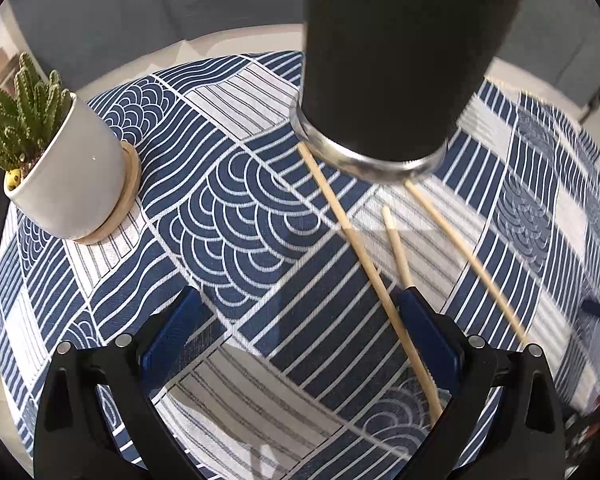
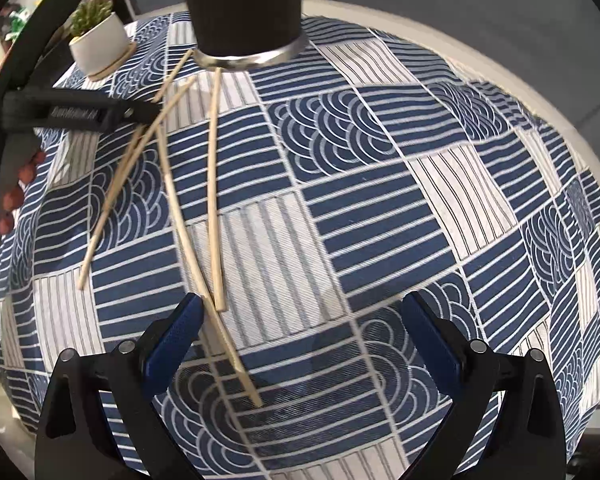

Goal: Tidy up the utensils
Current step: 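Move both open tools back down toward the remaining loose sticks, then close the left gripper on one wooden stick while the right gripper grasps another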

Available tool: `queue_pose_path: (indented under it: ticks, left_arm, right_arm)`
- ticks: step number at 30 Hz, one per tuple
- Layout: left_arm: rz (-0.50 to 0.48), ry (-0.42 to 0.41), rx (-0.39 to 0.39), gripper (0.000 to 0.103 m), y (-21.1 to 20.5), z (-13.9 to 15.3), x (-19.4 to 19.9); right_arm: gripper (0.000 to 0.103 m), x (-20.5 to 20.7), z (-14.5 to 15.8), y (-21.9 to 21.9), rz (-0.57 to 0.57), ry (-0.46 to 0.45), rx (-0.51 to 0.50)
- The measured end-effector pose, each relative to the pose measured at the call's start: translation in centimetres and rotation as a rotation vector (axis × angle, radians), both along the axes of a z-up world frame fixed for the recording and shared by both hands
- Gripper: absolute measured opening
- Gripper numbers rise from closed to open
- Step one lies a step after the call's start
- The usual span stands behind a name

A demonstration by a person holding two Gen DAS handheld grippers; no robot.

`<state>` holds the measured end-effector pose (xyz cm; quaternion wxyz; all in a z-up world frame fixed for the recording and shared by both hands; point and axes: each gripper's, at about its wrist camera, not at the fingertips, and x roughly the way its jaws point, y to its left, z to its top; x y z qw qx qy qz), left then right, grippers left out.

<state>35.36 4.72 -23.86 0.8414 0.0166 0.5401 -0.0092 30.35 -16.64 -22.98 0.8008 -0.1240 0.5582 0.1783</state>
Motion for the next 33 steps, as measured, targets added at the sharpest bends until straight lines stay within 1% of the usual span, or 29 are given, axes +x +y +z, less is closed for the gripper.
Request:
queue_pose_path:
  ticks: [4,10,12,15,17,19,21,23,24,27,28,30,31,33]
  left_arm:
    - [-0.003,0.001,-0.002,0.097,0.6,0.0,-1.0]
    - [-0.011,0.028,0.0,0.097,1.9,-0.1,-2.3]
    - [-0.021,0.04,0.002,0.097,2.1,-0.1,-2.5]
    - [-0.047,0.06,0.005,0.098,2.9,-0.1,-3.2]
    - [-0.059,0.076,0.009,0.098,3.6,0.1,-3.9]
    - [-0.053,0.085,0.011,0.099,3.0,0.1,-3.5]
    - [-0.049,0.098,0.011,0.099,3.2,0.1,-3.2]
    - [-0.053,0.111,0.009,0.099,3.0,0.1,-2.9]
    - [-0.052,0.118,0.009,0.099,2.6,-0.1,-2.1]
    - [-0.042,0.137,0.009,0.099,2.5,0.0,-1.1]
    - [-0.041,0.141,0.009,0.099,2.0,-0.3,-0.1]
    - [-0.04,0.149,0.009,0.099,2.0,-0.5,0.5]
    - [-0.037,0.15,0.008,0.099,2.2,-0.6,0.5]
    - [-0.017,0.138,0.006,0.099,2.2,-0.7,0.6]
  right_arm:
    - [0.095,0.5,0.0,-1.2,-0.009,0.005,0.004]
    - [0.095,1.8,-0.1,-3.2,0.033,0.023,-0.022]
    - [0.095,2.1,0.1,-3.9,0.026,0.026,-0.01]
    - [0.095,3.0,1.0,-4.4,0.027,0.013,0.048]
    - [0.095,3.9,1.5,-3.8,0.025,-0.001,0.073]
    - [0.095,5.2,1.5,-2.6,0.03,-0.003,0.073]
    - [0.095,5.5,1.3,-1.4,0.047,0.002,0.073]
    - [0.095,6.2,1.2,0.0,0.08,0.005,0.055]
    - [0.095,5.9,1.2,0.7,0.088,0.007,0.042]
    - [0.095,6.9,0.9,3.3,0.114,0.015,0.007]
    - [0.095,7.2,0.7,3.8,0.121,0.022,-0.007]
    - [0.095,7.8,0.2,4.5,0.124,0.042,-0.031]
    - [0.095,8.0,-0.2,4.7,0.128,0.063,-0.033]
    - [0.096,8.3,-0.2,4.9,0.133,0.064,-0.027]
